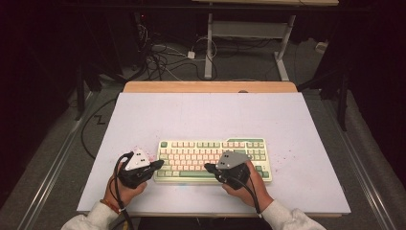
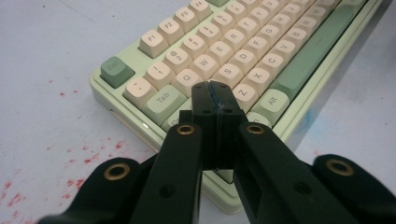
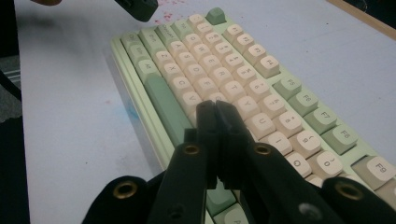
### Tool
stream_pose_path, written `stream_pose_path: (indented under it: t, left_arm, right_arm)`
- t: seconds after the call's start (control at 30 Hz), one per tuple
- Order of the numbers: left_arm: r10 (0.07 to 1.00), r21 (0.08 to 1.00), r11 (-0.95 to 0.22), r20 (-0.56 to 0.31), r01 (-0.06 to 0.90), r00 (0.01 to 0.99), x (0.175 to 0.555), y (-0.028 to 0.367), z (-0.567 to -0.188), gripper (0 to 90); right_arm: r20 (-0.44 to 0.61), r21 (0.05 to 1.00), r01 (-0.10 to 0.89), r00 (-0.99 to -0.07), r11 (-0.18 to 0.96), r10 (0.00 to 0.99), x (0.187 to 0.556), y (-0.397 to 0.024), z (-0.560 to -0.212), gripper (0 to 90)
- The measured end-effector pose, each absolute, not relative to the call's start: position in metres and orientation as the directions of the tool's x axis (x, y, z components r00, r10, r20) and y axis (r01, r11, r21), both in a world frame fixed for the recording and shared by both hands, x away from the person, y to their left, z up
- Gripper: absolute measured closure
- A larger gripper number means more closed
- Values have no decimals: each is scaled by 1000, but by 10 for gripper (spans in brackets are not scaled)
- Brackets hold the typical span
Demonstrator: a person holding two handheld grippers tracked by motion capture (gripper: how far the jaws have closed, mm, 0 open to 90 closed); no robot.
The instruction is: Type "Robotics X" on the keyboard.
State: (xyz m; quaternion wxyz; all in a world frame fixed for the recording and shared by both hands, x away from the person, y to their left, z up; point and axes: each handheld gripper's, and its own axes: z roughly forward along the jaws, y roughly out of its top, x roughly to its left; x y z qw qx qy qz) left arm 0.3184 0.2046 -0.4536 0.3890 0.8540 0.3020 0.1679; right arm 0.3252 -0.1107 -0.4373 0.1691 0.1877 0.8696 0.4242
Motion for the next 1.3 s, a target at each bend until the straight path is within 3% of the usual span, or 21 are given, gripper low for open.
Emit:
stream_pose_path:
  t: [1.3]
  left_arm:
    - [640, 729, -541, 35, 419, 767, 327, 199, -464, 879]
  right_arm:
    - [-116, 819, 178, -880, 545, 461, 330, -97, -429, 900]
